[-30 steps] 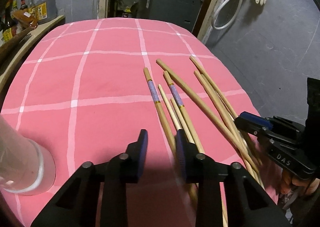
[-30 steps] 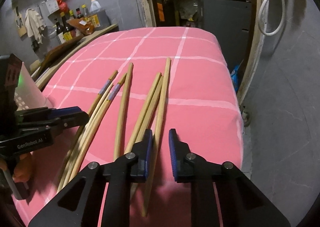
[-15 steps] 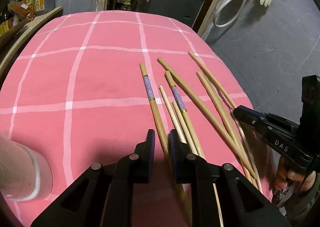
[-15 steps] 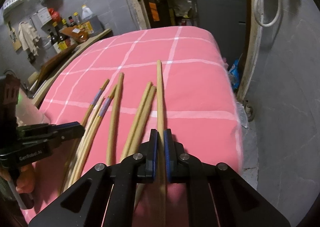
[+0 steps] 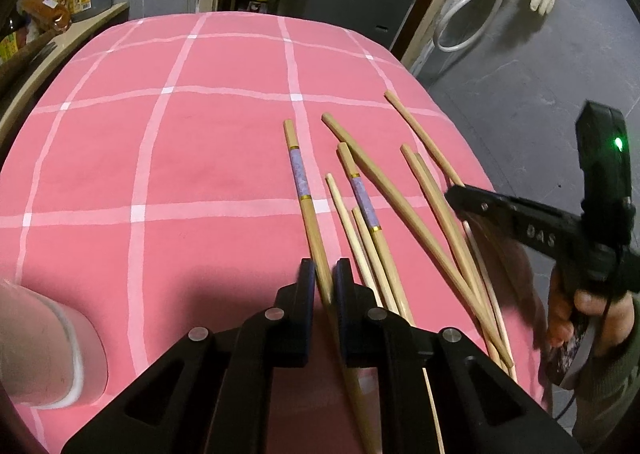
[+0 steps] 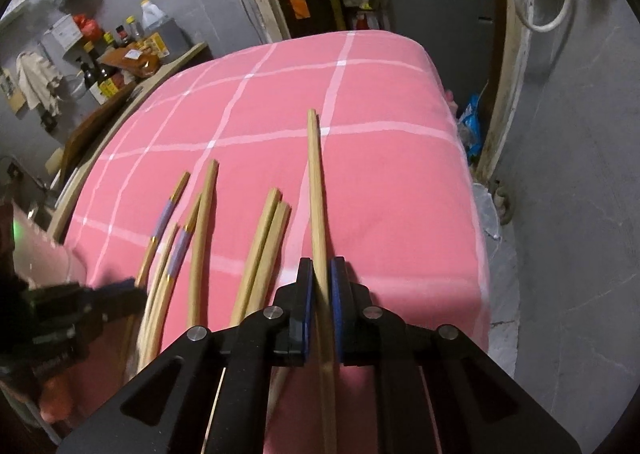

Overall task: Organize utensils
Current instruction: 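Close the left tool on one chopstick while the right tool grasps another chopstick, then lift both held chopsticks and carry them over the white utensil holder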

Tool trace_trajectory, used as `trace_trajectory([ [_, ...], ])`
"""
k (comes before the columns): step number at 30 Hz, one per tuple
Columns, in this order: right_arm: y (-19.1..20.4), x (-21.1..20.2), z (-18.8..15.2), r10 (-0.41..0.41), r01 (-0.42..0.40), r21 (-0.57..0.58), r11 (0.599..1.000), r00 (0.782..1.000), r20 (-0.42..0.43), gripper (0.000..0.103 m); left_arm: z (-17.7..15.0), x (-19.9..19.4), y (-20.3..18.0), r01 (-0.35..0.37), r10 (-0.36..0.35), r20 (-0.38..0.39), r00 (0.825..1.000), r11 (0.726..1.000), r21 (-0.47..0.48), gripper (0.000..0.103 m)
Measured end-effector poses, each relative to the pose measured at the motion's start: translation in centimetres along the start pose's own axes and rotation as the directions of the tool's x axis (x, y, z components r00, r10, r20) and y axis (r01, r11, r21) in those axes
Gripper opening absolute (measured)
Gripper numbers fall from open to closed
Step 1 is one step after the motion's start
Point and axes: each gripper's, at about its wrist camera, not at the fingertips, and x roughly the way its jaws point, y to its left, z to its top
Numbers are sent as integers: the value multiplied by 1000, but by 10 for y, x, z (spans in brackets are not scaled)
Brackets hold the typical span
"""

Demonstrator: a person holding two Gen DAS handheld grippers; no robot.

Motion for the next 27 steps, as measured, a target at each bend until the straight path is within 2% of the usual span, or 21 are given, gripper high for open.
trace_trajectory([
  [5, -2, -2, 0, 19, -20, 35, 999, 1000, 4, 5, -1, -2, 1, 3, -3, 1, 1000, 1000, -15, 8],
  [8, -3, -12, -8, 47, -49, 61, 997, 998, 40, 5, -2, -8, 4, 9, -9, 9, 1000, 1000, -30, 5],
  [14, 14, -54, -31, 99, -117, 73, 990, 973, 209, 5, -15, -31, 6, 24, -22, 88, 996, 999, -29, 5],
  [17, 34, -78, -43, 111, -128, 35, 991, 942, 317, 5, -24, -55, 3, 24, -21, 186, 982, 1000, -14, 5],
  [19, 49, -93, -52, 143, -164, 16, 986, 904, 402, 5, -31, -76, 1, 9, -8, 282, 959, 1000, -4, 5],
  [20, 54, -96, -54, 153, -173, 8, 985, 893, 422, 5, -32, -82, 0, 6, -5, 312, 950, 1000, -2, 5],
  [22, 72, -104, -58, 182, -196, -19, 980, 863, 471, 5, -39, -105, 2, 3, -2, 405, 914, 1000, -3, 5],
  [25, 98, -113, -58, 237, -246, -57, 968, 807, 541, 5, -42, -131, 4, -3, 11, 499, 867, 1000, -17, 5],
  [27, 112, -117, -56, 266, -272, -77, 959, 776, 573, 5, -46, -152, 11, -18, 31, 567, 823, 999, -29, 5],
])
